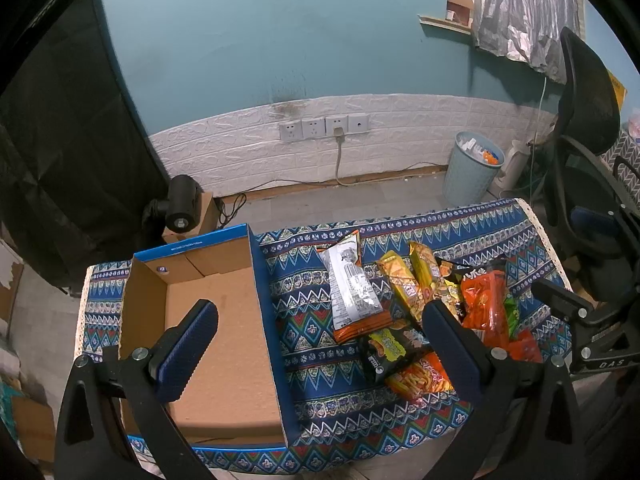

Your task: Organize snacks

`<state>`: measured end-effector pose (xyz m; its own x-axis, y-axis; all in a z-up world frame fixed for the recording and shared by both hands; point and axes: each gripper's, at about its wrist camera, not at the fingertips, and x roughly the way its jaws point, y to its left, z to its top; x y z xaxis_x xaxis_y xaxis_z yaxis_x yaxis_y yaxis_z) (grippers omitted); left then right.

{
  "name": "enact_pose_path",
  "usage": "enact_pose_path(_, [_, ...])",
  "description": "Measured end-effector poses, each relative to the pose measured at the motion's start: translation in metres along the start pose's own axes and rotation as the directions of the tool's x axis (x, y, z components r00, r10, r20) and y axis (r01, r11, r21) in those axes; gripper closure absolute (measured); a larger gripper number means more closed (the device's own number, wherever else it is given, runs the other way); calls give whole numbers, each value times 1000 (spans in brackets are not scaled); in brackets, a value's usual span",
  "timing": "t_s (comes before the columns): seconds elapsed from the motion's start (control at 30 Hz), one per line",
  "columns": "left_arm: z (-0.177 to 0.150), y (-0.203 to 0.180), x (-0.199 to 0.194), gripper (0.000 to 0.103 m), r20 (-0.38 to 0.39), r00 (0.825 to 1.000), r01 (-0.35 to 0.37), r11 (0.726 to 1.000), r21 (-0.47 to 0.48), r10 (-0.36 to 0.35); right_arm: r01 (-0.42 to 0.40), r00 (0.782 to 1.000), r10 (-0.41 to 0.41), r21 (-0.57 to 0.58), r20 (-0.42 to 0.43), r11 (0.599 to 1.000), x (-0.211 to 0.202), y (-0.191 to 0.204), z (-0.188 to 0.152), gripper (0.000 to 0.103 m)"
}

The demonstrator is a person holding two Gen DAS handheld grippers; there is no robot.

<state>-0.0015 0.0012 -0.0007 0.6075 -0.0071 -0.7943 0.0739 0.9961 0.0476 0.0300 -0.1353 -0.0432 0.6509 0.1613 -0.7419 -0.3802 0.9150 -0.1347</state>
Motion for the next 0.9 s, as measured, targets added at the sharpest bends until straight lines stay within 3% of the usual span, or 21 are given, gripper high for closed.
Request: enact_pose_path(0.9, [-6,-3,4,0,-13,1000,2,1000,10,-2,3,1000,-3,-5,-6,1000,0,1,-3,2])
